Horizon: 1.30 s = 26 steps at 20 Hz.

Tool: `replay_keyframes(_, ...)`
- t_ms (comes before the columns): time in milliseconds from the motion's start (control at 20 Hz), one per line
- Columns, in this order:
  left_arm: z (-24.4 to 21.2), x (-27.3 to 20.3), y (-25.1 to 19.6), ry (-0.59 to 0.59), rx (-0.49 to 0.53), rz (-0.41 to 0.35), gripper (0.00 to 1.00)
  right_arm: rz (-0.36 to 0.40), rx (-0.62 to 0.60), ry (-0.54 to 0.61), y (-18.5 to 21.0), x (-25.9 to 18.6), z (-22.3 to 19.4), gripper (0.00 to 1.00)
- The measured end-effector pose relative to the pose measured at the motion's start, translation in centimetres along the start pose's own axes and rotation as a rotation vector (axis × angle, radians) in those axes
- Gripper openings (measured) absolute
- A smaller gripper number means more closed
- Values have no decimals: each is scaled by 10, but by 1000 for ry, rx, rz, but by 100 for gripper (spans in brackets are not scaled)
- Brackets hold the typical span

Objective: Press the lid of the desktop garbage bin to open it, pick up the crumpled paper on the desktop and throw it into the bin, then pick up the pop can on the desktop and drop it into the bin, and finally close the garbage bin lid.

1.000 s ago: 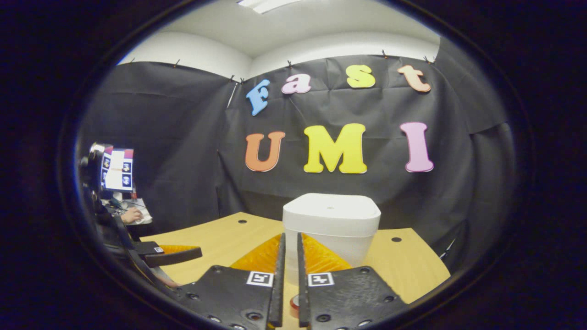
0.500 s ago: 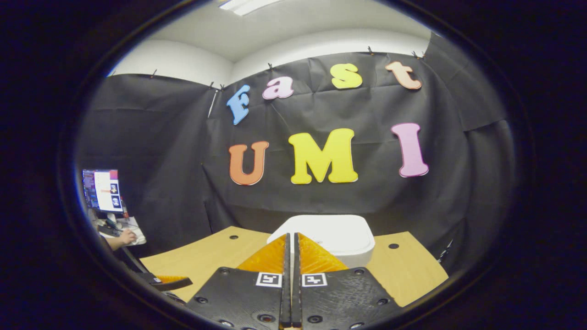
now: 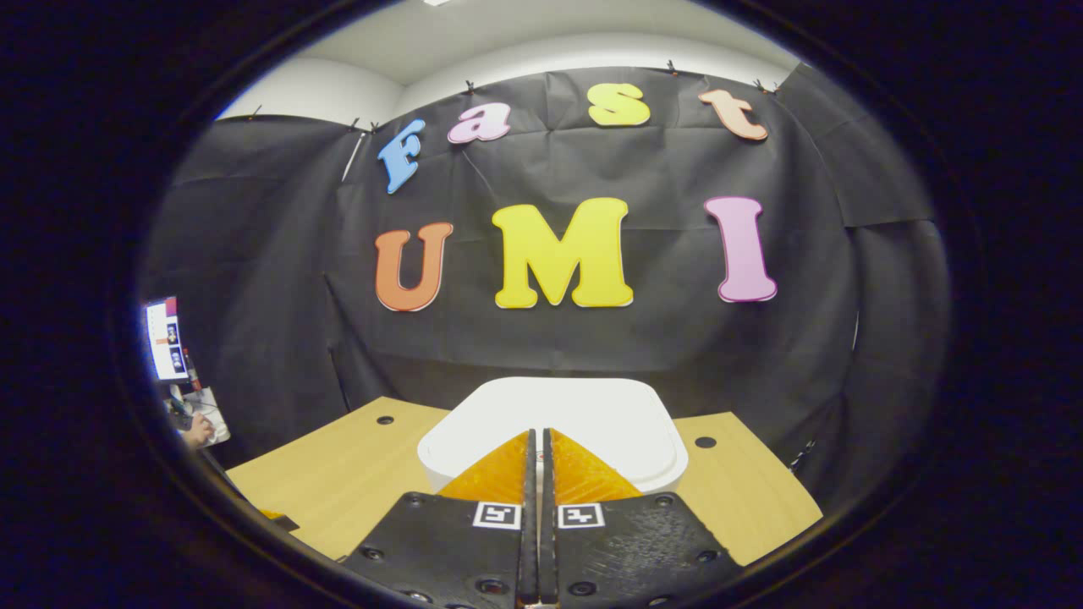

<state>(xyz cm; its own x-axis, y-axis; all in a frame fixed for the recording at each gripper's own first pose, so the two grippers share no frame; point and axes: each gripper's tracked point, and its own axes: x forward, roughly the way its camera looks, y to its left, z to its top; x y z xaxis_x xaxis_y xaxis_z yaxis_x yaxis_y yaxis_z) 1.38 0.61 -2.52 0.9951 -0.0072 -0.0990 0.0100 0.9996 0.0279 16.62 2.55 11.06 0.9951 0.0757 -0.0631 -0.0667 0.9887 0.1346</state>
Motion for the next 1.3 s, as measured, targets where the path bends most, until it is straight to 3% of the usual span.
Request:
replay_keyframes(200, 2, -2, 2, -3, -3, 16, 99, 4, 6, 31, 1, 13, -21, 1)
replay_keyframes(400, 6, -3, 1, -19, 3, 11, 99, -4, 23, -8, 2, 21, -20, 1)
replay_keyframes(750, 10, -5, 5, -28, -5, 20, 99, -13, 9, 22, 1, 20, -25, 0)
replay_keyframes(900, 9, -5, 5, -28, -7, 20, 99, -12, 74, -21, 0, 12, -9, 5)
replay_keyframes(1000, 9, -4, 5, -32, -5, 19, 99, 8, 138, -52, 2, -5, 1, 0)
replay_keyframes(1300, 4, -1, 8, -16, -11, 26, 99, -10, 53, -88, 1, -38, -14, 1)
